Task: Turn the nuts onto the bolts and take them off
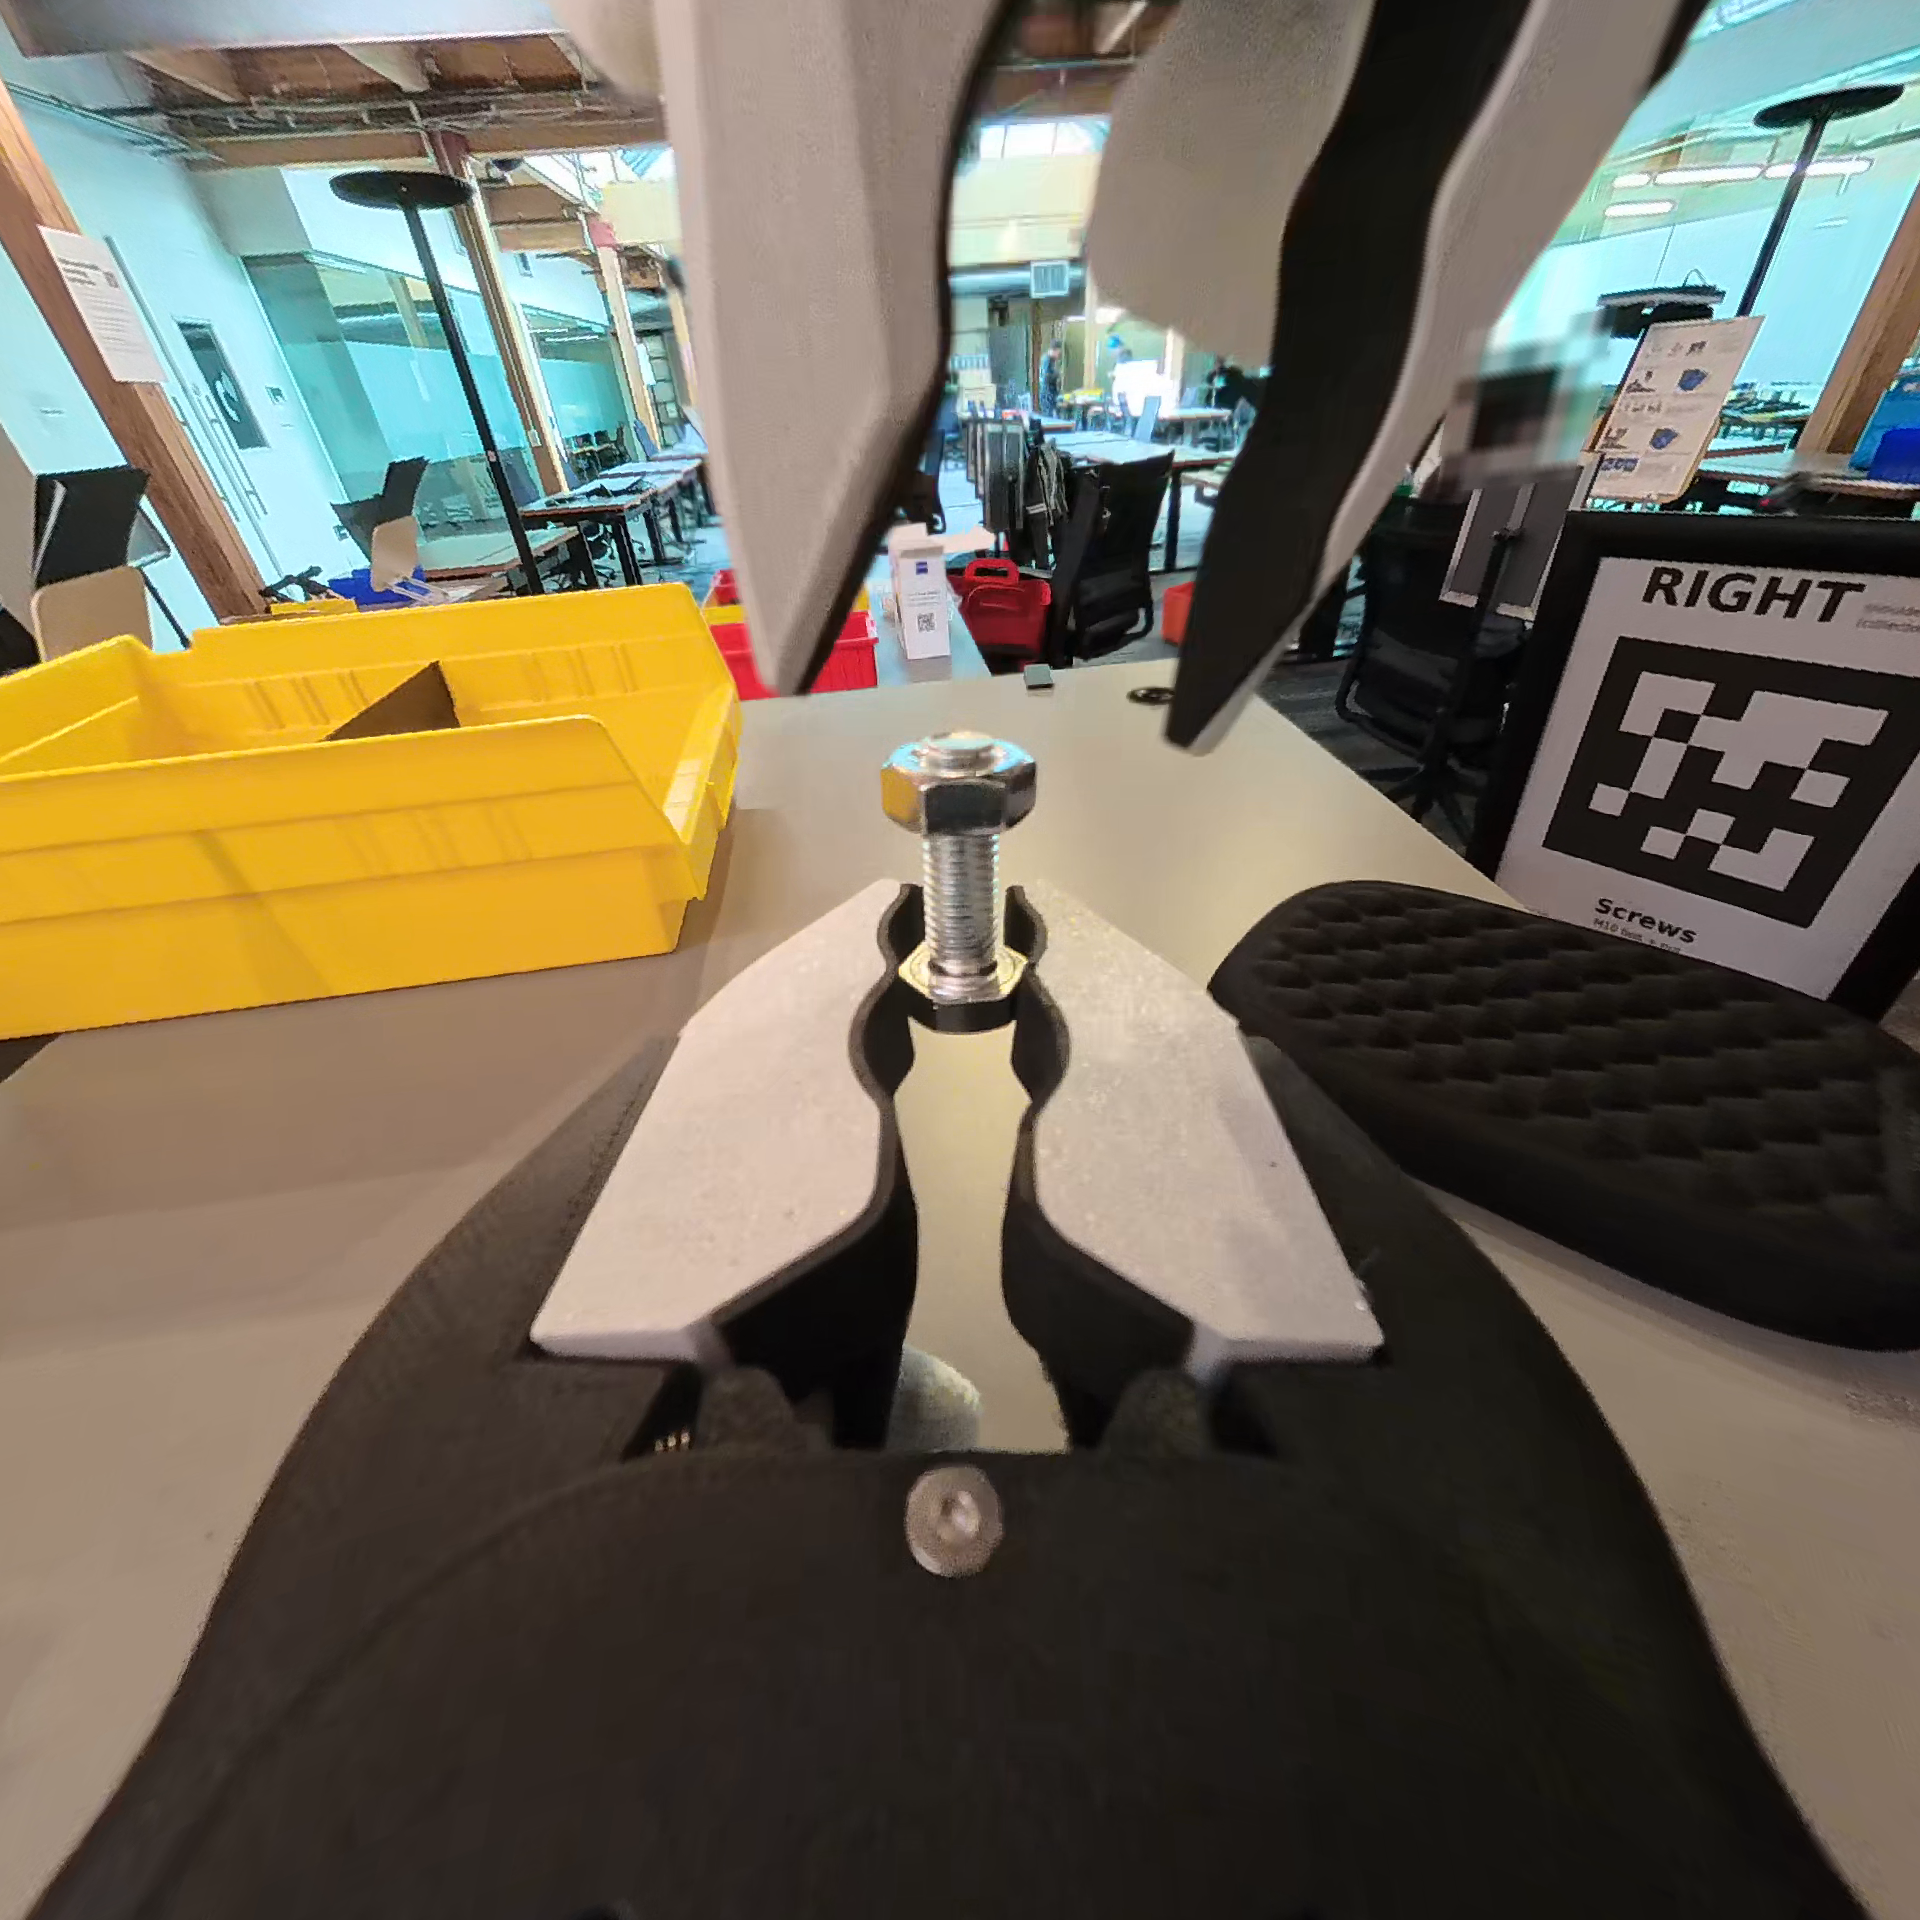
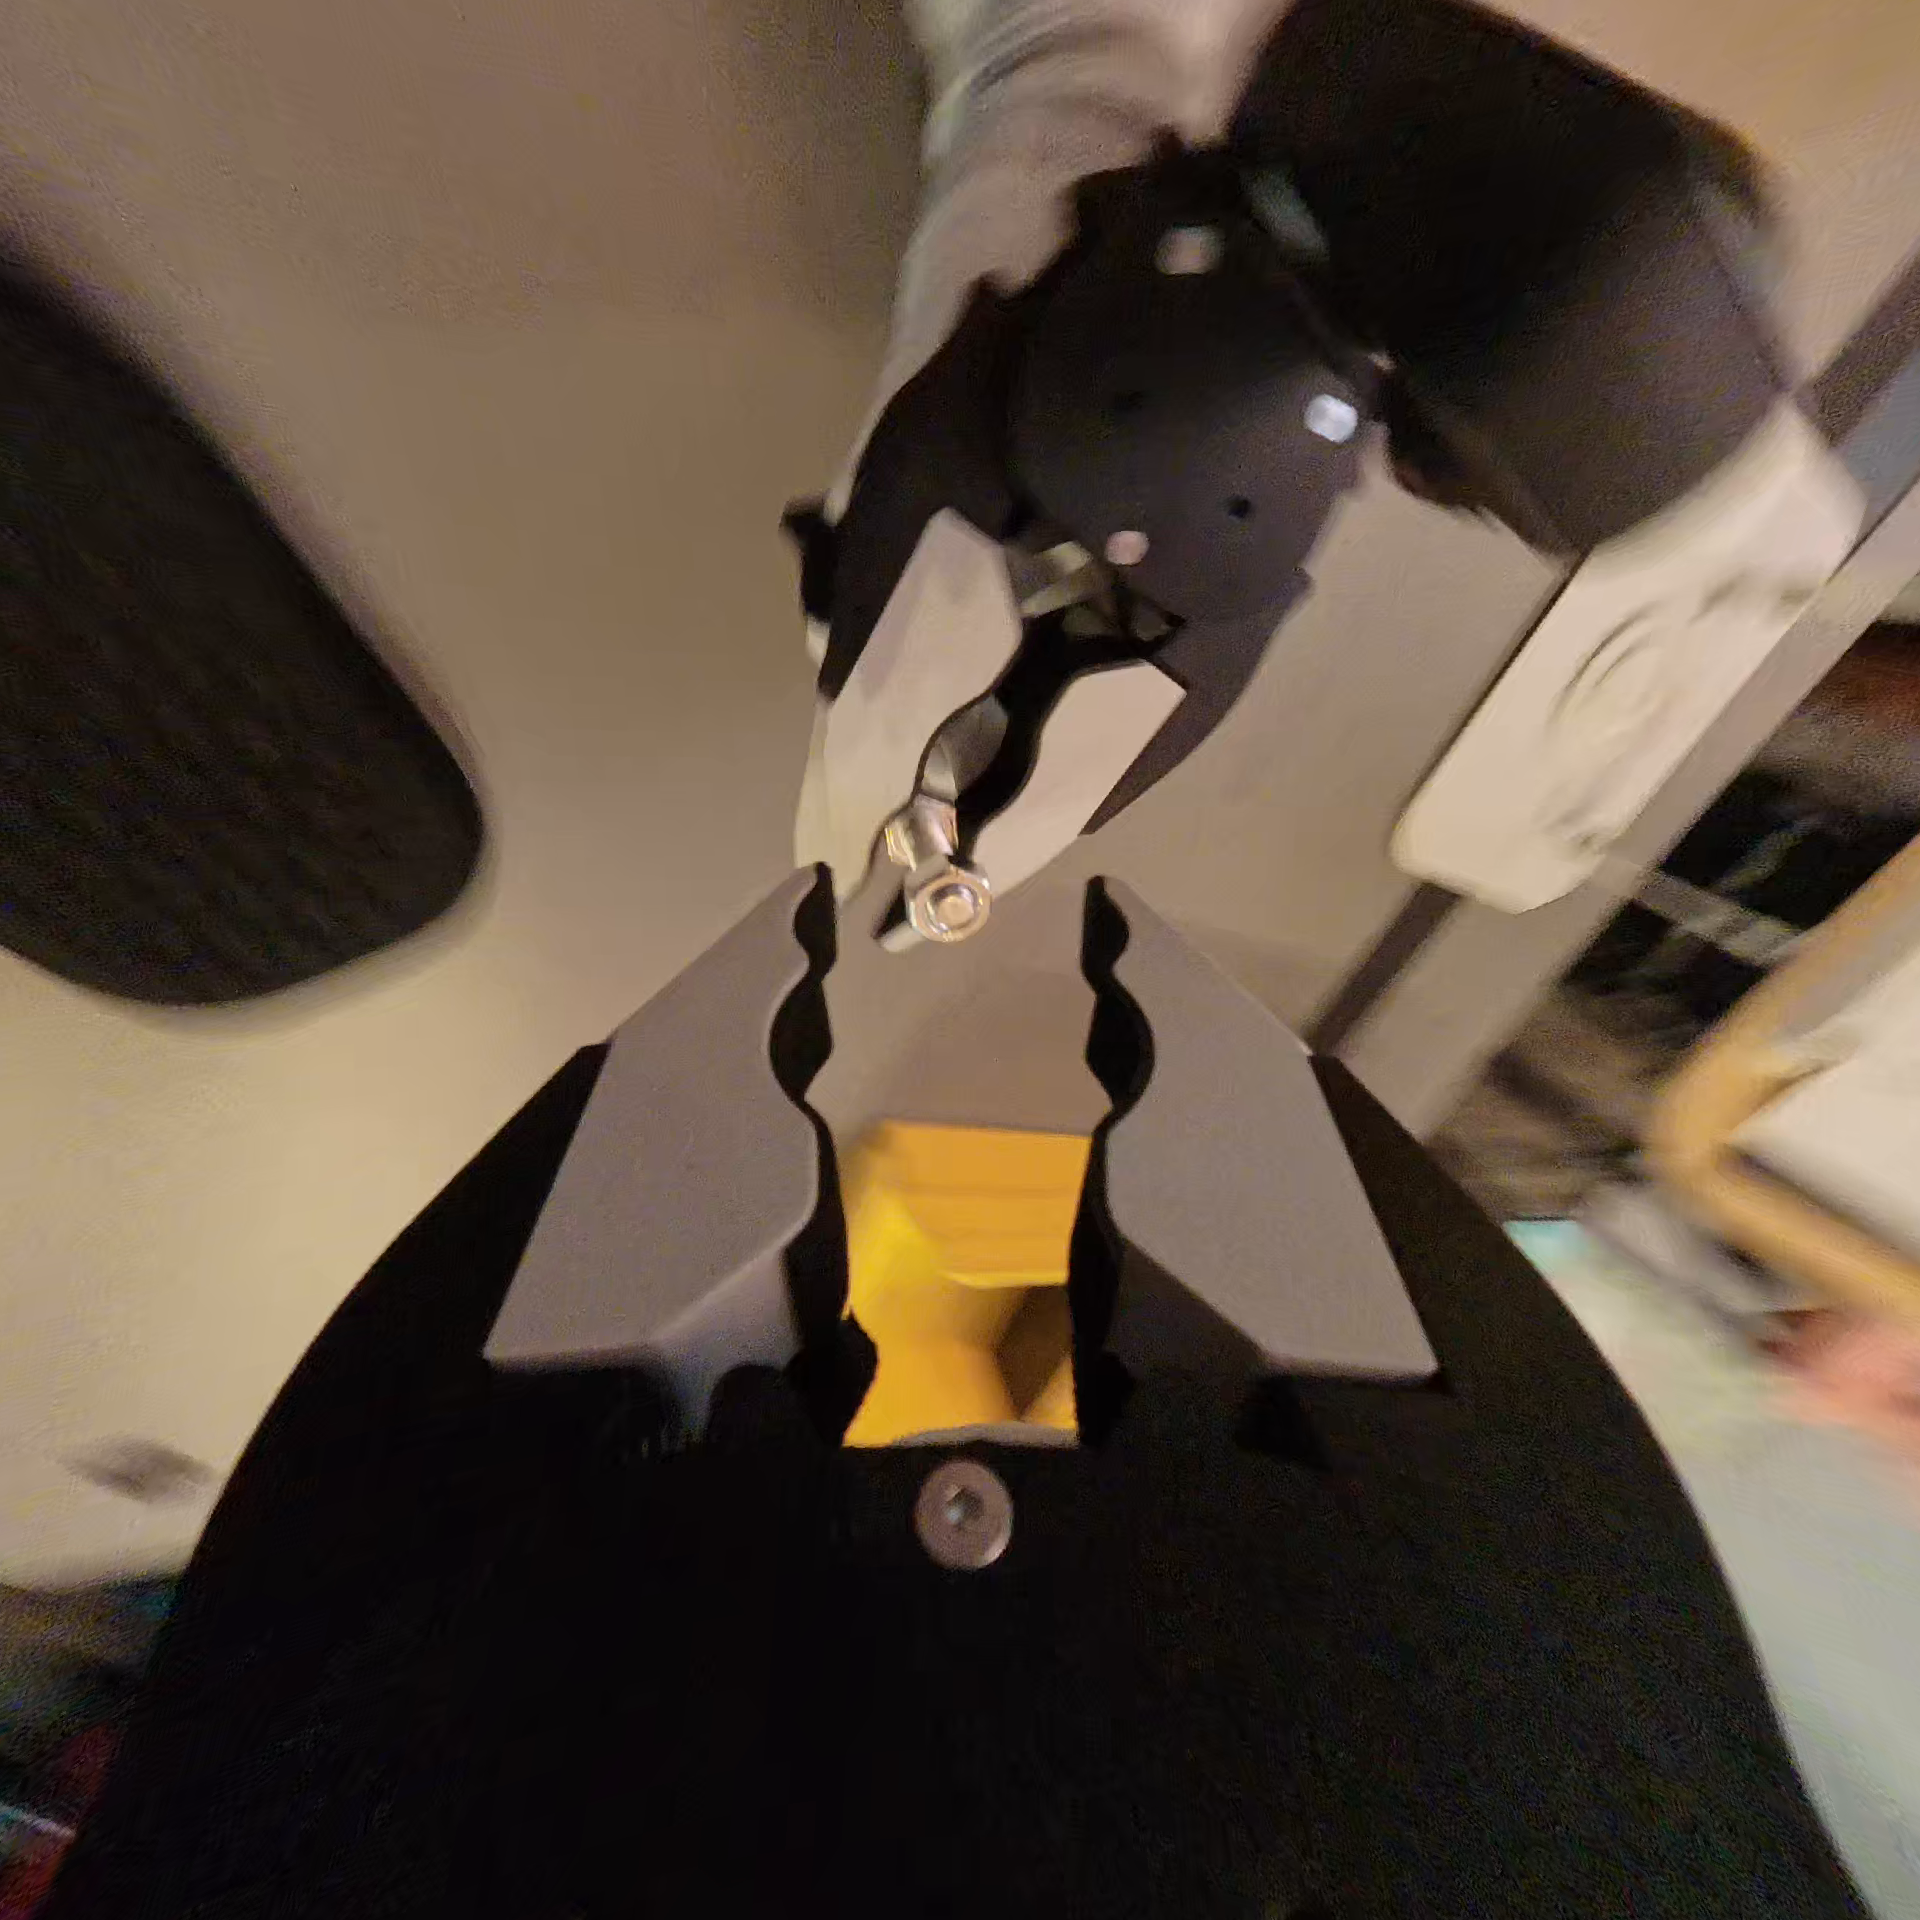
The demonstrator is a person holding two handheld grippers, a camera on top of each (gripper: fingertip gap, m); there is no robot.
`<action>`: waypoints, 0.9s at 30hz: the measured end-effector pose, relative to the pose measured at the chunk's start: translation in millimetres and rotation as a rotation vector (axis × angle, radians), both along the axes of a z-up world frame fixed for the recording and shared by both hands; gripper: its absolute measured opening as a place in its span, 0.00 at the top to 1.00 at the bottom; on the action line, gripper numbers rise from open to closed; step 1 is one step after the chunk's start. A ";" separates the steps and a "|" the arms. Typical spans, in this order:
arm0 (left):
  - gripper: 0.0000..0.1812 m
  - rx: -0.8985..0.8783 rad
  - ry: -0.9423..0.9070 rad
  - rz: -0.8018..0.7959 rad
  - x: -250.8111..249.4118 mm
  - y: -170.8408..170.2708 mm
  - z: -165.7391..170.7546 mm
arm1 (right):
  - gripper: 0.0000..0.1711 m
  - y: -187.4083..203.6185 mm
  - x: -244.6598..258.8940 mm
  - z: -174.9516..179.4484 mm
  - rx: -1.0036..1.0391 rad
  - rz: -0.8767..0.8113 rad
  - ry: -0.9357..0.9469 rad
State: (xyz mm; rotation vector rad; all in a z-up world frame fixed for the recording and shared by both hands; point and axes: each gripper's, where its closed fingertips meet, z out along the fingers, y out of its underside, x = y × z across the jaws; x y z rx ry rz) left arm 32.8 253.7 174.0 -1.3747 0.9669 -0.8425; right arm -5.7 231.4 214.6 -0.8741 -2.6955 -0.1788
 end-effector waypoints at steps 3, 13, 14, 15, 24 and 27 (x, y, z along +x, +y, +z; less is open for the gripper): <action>0.92 -0.006 -0.008 0.003 -0.8 1.0 0.6 | 0.78 -0.9 -5.7 6.8 -0.324 -0.448 0.125; 0.92 -0.002 -0.002 0.007 -0.3 0.7 0.1 | 0.89 8.2 2.9 -12.8 -0.607 -0.882 0.207; 0.92 -0.003 -0.005 0.008 -0.6 0.9 0.3 | 0.91 7.1 1.9 -12.2 -0.617 -0.883 0.211; 0.92 -0.006 -0.007 0.008 -0.9 1.2 0.5 | 0.91 7.6 1.5 -12.1 -0.607 -0.874 0.214; 0.92 -0.007 -0.001 0.006 -0.1 0.9 -0.3 | 0.91 6.5 2.1 -13.4 -0.423 -0.495 0.090; 0.92 -0.009 -0.001 0.007 -0.1 1.2 -0.4 | 0.91 4.9 0.8 -13.9 -0.307 -0.261 0.021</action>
